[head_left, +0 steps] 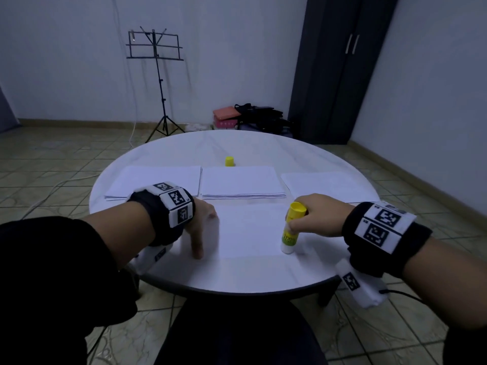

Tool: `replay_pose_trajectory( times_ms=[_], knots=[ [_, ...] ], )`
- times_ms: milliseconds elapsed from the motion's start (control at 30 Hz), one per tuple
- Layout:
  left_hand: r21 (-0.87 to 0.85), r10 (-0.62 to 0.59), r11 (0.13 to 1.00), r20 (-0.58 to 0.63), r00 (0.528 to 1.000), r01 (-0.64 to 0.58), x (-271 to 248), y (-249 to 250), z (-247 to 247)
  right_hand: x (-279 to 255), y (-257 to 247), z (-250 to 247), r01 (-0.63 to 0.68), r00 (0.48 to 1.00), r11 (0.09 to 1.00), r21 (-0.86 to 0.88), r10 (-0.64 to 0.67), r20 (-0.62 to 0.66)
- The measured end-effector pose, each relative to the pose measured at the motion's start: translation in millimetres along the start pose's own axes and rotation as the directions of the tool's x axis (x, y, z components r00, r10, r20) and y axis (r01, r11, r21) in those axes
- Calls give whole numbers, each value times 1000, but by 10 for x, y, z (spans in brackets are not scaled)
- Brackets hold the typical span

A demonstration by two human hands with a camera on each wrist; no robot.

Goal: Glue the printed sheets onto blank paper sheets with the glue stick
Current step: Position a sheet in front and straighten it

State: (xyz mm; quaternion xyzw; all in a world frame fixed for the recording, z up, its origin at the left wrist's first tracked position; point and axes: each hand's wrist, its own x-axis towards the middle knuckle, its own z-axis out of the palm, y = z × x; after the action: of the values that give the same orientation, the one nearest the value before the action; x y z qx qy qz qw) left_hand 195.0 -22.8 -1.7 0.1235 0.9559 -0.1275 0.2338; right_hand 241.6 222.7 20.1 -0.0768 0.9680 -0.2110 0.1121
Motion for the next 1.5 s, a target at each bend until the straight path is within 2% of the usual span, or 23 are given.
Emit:
replay_pose_trajectory(
  times_ms=[133, 267, 367, 567, 933, 1033, 1167, 1367, 1500],
  knots=[
    [30, 4, 1000, 41, 999, -5, 5, 54, -12, 84, 64, -111, -43, 999, 999, 32, 43, 1],
    [103, 16, 994, 82, 997, -24, 28, 133, -47, 381, -5, -175, -106, 983, 993, 51, 113, -147],
    [109, 14, 994, 99, 995, -24, 33, 155, -66, 608, -53, -187, -157, 969, 986, 61, 165, -181],
    [120, -3, 993, 95, 996, -9, 50, 150, -65, 645, -57, -170, -192, 978, 981, -6, 191, -89],
    [123, 4, 992, 99, 995, -16, 40, 170, -65, 2, 42, -147, -128, 991, 992, -7, 128, 41],
    [135, 4, 991, 77, 997, -14, 19, 167, -57, -72, 96, -177, -124, 992, 991, 41, 122, 42],
    [154, -7, 988, 35, 999, 2, -44, 160, -39, 17, 262, -221, -170, 978, 973, 157, 187, -98],
    [87, -33, 996, 45, 998, 29, -119, 128, -30, 275, 332, -130, -213, 940, 876, 433, 305, -153],
    [36, -50, 998, 31, 998, 49, -111, 116, -2, 435, 358, -125, -270, 927, 898, 348, 340, -159]
  ],
)
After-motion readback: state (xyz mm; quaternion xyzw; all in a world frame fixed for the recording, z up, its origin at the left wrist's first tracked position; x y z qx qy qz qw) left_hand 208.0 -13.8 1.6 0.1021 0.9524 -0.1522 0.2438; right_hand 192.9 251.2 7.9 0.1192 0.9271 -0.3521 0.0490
